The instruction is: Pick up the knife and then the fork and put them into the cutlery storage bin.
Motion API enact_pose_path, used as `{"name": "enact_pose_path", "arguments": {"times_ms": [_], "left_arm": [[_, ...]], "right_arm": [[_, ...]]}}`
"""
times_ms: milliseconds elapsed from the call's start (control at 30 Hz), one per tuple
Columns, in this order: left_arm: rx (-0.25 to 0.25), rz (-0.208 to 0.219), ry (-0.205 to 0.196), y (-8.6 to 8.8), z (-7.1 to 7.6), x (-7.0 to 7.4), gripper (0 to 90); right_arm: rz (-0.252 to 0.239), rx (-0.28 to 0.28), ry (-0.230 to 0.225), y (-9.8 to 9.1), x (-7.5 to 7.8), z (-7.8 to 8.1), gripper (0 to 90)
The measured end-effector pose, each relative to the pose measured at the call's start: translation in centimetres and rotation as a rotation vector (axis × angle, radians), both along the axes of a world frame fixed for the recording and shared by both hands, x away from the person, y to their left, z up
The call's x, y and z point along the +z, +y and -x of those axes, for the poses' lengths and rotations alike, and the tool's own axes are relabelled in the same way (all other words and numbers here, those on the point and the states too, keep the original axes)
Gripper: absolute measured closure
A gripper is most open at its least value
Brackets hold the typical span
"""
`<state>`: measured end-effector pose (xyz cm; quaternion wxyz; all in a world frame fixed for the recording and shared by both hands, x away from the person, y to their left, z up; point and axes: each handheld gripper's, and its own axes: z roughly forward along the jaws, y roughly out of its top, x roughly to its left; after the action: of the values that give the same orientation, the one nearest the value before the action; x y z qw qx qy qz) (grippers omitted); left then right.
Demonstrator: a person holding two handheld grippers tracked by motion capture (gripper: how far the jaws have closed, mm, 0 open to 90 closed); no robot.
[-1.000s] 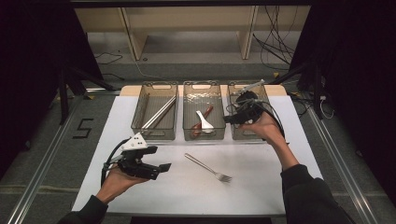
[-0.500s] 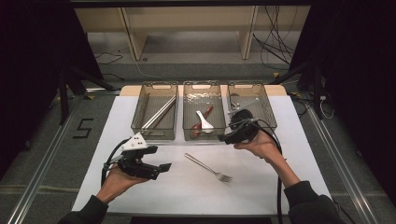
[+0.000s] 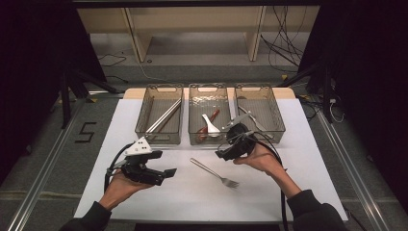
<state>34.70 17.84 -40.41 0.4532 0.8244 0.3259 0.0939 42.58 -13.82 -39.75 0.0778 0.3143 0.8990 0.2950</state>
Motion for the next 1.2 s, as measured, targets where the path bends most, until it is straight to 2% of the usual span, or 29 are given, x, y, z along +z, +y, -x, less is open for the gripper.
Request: {"name": "enact_pose_path", "arguments": {"times_ms": [300,433,667,867,933,1067,1200], "left_arm": [[0.003,0.003,0.001,0.0,0.0,0.0,15.6],[0.004,0.004,0.001,0.0,0.0,0.0,15.6],[0.001,0.003,0.001,0.0,0.0,0.0,15.6],[0.000,0.003,0.000,-0.1,0.0,0.0,15.6],[0.000,0.003,0.000,-0.1,0.0,0.0,15.6],[0.001,0.003,0.000,-0.1,0.0,0.0,15.6],[0.001,0.003,0.000,0.0,0.0,0.0,15.6]], "right_arm": [[0.052,0.040,0.027,1.6,-1.8,0.6,33.8],[0.091,0.069,0.039,2.3,-2.7,0.9,35.2],[0.140,0.097,0.069,2.9,-3.7,1.1,41.6],[0.164,0.119,0.102,3.3,-4.5,1.3,46.8],[0.183,0.134,0.100,3.4,-4.7,1.4,49.9],[0.193,0.152,0.121,3.6,-5.1,1.4,55.8],[0.206,0.164,0.120,3.6,-5.3,1.4,60.6]]}}
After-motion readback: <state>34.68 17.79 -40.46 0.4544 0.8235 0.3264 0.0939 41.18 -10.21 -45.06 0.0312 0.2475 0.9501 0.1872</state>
